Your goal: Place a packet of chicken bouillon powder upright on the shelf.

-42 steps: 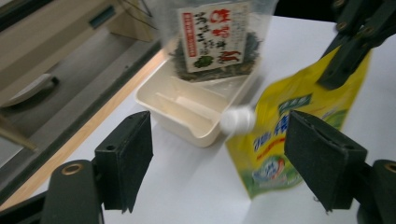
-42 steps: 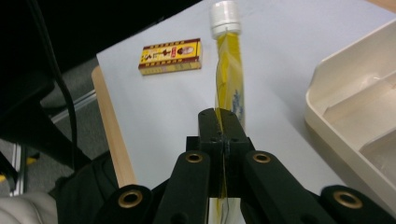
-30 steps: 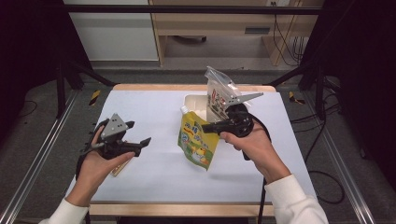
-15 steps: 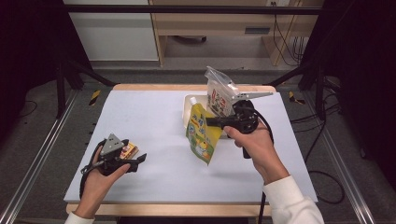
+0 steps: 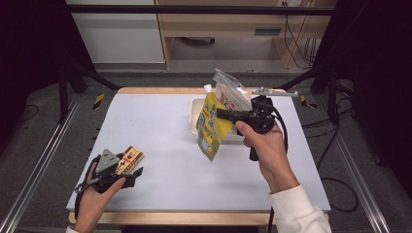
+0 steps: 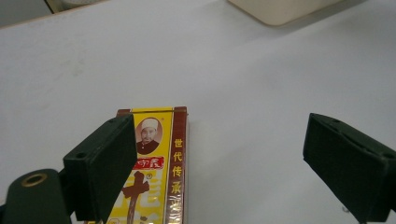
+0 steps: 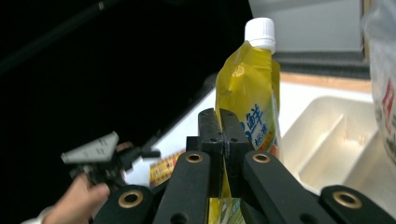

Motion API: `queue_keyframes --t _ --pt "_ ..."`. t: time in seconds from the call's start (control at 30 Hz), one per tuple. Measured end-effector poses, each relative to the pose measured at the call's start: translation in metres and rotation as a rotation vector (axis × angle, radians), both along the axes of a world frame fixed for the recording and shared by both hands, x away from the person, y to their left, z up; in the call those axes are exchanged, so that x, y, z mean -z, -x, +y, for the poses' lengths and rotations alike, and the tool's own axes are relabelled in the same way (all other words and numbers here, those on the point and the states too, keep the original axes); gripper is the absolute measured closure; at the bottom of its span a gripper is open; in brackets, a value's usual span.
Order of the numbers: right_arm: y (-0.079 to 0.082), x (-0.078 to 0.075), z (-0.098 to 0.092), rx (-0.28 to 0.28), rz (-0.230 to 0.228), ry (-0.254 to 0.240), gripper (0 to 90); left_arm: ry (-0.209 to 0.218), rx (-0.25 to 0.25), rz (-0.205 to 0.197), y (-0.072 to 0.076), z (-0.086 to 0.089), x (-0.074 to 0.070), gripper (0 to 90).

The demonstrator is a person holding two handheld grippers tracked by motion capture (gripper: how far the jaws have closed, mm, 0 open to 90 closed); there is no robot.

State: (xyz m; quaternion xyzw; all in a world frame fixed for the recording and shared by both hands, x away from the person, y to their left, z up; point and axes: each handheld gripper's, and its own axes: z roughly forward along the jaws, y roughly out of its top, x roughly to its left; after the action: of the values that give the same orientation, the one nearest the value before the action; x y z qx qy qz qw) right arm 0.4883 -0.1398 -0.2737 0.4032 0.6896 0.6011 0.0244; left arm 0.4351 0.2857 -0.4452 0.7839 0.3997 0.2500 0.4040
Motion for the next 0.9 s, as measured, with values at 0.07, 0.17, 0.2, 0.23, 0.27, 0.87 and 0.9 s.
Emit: queue_keyframes --t 0.07,0.17,0.2,0.23,0.27,0.87,0.9 --pt "-0.001 -0.005 -0.001 0.019 -0.015 -0.019 90.0 -0.012 0.012 0.009 -0.001 -0.002 0.001 9.6" --pt "-0.008 -0.010 -0.002 0.038 -0.022 -0.035 90.0 -0.009 0.016 0.001 0.000 -0.003 0.000 9.6" --pt "-0.010 -0.011 -0.001 0.045 -0.027 -0.041 90.0 -0.003 0.017 0.000 0.001 -0.003 -0.001 9.6" --pt "-0.013 -0.013 -0.001 0.054 -0.028 -0.044 90.0 -0.005 0.018 0.000 0.001 -0.002 -0.001 9.6" --pt "-0.015 -0.014 -0.001 0.055 -0.032 -0.045 90.0 -0.008 0.017 0.002 0.002 -0.003 0.000 9.6" --pt "-0.045 -0.023 0.019 0.154 -0.064 -0.024 90.0 -0.008 0.025 -0.002 0.001 0.003 -0.002 9.5" --pt "-0.047 -0.023 0.020 0.163 -0.059 -0.014 90.0 -0.008 0.022 -0.002 0.001 0.003 -0.002 9.5"
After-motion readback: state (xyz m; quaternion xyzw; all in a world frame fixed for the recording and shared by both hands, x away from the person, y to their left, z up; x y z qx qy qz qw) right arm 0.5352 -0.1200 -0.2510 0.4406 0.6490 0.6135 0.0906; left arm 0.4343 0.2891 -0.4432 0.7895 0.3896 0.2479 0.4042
